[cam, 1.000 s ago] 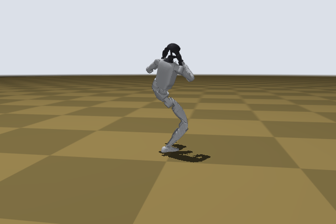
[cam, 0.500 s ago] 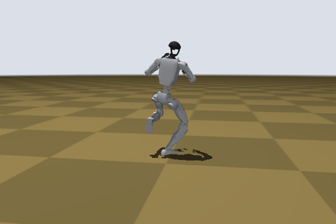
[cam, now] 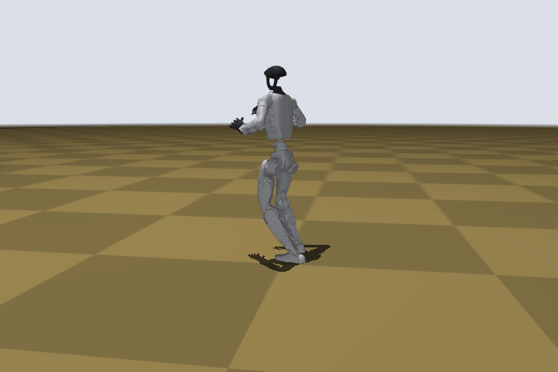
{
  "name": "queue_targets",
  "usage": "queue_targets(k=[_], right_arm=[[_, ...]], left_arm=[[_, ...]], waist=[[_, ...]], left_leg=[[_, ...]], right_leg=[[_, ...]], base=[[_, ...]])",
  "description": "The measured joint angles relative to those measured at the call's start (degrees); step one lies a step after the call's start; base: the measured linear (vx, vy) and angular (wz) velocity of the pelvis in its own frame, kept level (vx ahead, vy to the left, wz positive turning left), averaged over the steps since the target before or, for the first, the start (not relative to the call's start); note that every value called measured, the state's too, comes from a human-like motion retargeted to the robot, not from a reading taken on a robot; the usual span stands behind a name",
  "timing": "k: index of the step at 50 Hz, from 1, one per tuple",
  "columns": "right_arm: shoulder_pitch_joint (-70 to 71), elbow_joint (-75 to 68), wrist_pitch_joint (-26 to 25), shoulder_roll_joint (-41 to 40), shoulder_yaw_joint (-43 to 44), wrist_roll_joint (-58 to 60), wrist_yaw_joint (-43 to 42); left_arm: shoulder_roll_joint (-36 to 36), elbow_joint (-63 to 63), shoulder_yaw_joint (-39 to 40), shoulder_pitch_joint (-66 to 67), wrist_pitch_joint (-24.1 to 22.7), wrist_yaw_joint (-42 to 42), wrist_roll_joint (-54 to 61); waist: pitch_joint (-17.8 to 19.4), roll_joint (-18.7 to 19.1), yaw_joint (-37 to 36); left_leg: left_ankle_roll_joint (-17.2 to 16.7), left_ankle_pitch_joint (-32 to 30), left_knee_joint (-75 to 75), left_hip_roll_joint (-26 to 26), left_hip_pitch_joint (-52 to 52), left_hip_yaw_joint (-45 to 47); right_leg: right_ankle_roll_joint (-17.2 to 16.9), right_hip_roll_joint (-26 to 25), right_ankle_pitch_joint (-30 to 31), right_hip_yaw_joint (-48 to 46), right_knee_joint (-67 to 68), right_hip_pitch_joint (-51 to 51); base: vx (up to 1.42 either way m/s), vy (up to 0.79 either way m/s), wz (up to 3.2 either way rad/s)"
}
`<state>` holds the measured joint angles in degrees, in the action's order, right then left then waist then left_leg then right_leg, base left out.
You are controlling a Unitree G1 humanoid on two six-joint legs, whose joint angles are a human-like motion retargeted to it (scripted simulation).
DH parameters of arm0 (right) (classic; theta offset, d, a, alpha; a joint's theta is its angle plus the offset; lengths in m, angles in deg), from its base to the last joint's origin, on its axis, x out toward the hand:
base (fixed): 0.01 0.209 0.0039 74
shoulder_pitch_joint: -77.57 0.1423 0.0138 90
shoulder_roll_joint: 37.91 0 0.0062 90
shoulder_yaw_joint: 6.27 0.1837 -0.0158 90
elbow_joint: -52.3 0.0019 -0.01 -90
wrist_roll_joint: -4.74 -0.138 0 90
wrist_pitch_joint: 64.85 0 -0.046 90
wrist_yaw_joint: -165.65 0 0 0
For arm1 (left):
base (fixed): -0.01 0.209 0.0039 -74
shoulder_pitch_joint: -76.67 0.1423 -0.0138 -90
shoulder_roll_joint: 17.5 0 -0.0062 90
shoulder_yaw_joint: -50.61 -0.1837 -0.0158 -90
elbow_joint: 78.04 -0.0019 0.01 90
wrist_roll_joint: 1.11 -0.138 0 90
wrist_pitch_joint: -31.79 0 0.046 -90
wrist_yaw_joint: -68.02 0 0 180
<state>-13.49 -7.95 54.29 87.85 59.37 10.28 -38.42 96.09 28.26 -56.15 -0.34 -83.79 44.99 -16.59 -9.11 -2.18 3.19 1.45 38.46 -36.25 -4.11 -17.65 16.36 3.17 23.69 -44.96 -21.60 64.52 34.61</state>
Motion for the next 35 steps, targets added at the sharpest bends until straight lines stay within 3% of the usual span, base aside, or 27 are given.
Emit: queue_targets(k=[5, 7, 10, 17, 21, 25, 28, 30, 35], right_arm=[[12.39, 4.96, -0.25, -2.9, -1.57, -0.57, -0.54], [17.37, 6.28, -0.73, -4.89, -1.93, 0.19, -2.18], [19.39, 7.56, -0.77, -6.9, -0.43, 1.69, -3.62], [14.26, 4.87, -1.47, -10.28, 1.29, 5.07, -5.61], [8.21, 2.13, -1.12, -10.3, 3.05, 6.67, -5.97], [3.62, 0.69, -1.03, -10.11, 6.69, 6.91, -5.86], [1.71, 1.22, -1.84, -10.36, 11.05, 5.35, -4.95], [0.65, 1.68, -2.4, -10.43, 13.55, 4.89, -4.59], [-0.66, 2.95, -2.85, -9.78, 18.52, 5.4, -4.88]], left_arm=[[-1.52, -5.61, 1.35, 9.51, 1.6, 3.93, 4.68], [-3.14, -6.7, 3.7, 12.18, 2.14, 5.04, 7.39], [-6.58, -7.9, 4.67, 13.86, 2.69, 4.63, 9.7], [-13.45, -6.55, 6.68, 7.79, 2.73, 3.11, 12.69], [-15.06, -3.47, 9.06, 1.28, 1.92, 1.81, 13.73], [-15.11, 0.9, 13.6, -6.15, 1.13, 0.37, 16.15], [-13.69, 3.66, 18.09, -11.72, 1.04, -0.22, 19.25], [-12.57, 4.88, 21.16, -13.68, 0.66, -0.47, 20.97], [-10.31, 5.05, 28.92, -12.77, 0.2, -0.4, 23.26]], waist=[[-1.0, -5.38, -2.66], [-2.6, -5.17, -3.91], [-2.91, -5.81, -4.89], [-3.3, -2.95, -1.13], [-2.21, 0.47, 1.62], [-0.38, 4.53, 2.29], [-0.08, 7.23, 0.62], [-0.76, 7.05, 0.41], [-3.57, 3.23, 0.73]], left_leg=[[1.88, -6.55, 8.04, -6.41, 0.75, -6.6], [2.12, -8.54, 12.51, -5.61, 0.87, -8.1], [2.33, -8.35, 10.29, -5.77, -0.73, -8.59], [2.18, -5.16, 1.29, -4.36, -5.19, -9.22], [2.12, -1.46, -11.53, -1.35, -9.66, -7.68], [1.86, 0.63, -26.19, 6.9, -16.51, -4.75], [1.02, 0.5, -27.53, 13.41, -21.79, -4.98], [0.21, -0.9, -23.81, 14.88, -23.73, -4.62], [-1.69, -6.45, -15.66, 12.61, -24.25, -3.48]], right_leg=[[-2.33, -5.27, 1.21, 10.47, -6.22, -1.48], [-1.13, -8.38, 2.29, 9.81, -11.91, -2.66], [-1.03, -8.14, 2.28, 9.91, -12.39, -3.0], [-0.72, -9.03, 2.24, 10.07, -11.11, -3.07], [-0.54, -10.38, 1.39, 10.2, -8.67, -3.49], [-0.56, -12.99, 1.55, 9.83, -6.88, -4.8], [-0.56, -15.47, 4.49, 9.57, -8.42, -5.88], [-0.96, -14.17, 5.09, 9.77, -7.76, -6.1], [-1.92, -7.83, 2.49, 11.33, -2.19, -6.13]], base=[[0.0, 0.06, 1.58], [0.03, 0.0, 0.54], [0.0, -0.01, 0.45], [0.01, 0.0, 0.22], [0.04, 0.08, 0.16], [0.06, 0.13, 0.12], [0.13, 0.16, -0.08], [0.16, 0.19, 0.23], [0.21, 0.23, 0.43]])
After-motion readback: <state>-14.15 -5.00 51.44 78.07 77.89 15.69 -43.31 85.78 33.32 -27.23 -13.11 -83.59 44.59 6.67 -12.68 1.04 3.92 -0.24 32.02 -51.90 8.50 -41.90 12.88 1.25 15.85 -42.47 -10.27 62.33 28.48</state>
